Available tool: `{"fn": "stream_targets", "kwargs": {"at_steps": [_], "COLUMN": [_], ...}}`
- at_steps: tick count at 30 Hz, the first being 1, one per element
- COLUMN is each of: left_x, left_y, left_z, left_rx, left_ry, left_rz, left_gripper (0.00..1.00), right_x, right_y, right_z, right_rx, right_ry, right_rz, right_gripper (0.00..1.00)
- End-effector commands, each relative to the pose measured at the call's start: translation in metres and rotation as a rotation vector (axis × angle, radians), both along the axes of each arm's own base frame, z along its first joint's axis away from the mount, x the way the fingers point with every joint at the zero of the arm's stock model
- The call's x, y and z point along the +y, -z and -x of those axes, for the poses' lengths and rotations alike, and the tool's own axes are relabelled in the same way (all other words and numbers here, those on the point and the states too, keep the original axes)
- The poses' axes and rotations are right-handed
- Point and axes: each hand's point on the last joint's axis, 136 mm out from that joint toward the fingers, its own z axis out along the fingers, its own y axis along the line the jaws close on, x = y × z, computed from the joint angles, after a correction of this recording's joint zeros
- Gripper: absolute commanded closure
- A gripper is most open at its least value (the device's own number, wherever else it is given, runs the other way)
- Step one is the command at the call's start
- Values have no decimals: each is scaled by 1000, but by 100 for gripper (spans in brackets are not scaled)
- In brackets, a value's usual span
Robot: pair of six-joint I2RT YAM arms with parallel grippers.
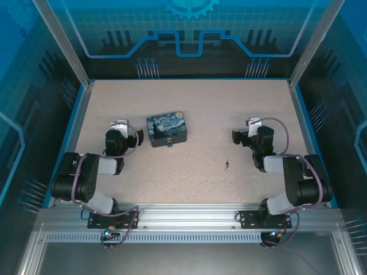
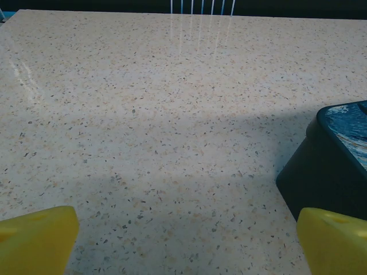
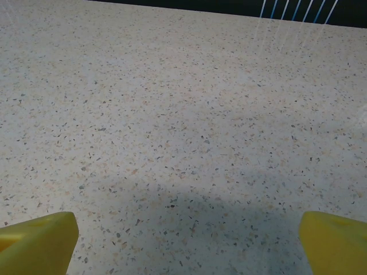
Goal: Unlock a padlock with a key
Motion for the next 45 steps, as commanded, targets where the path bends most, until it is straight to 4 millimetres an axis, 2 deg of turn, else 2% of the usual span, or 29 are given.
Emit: {"fn": "stream_targets", "kwargs": {"at_steps": [1,31,33,35,38,41,43,45], "left_x": [-1,3,6,6,4,1,-4,-14], "left_y": [-14,-17,-25,-43,-80,-120,-134,-145], "left_z": [-11,-9,-2,7,21,33,41,49], "left_rx": [-55,-73,-104,-129,-178,-146,-97,-80], "left_ry": [-13,-32,-53,-50,-47,-65,-79,-54], "left_rz": [19,18,17,17,31,151,251,360], "left_gripper": [1,1,1,1,1,1,1,1], "right_x": [2,0,-6,-15,-11,0,8,17], "right_y": [-10,-11,-15,-28,-57,-84,-97,-101], "right_z": [-8,-7,-9,-12,-6,12,28,49], "right_rx": [-39,-39,-31,9,51,86,129,200], "right_ry": [-14,-30,13,62,47,27,29,32], "right_rz": [2,-30,-30,-34,-61,-125,-169,-216], "right_gripper": [0,0,0,0,0,0,0,0]}}
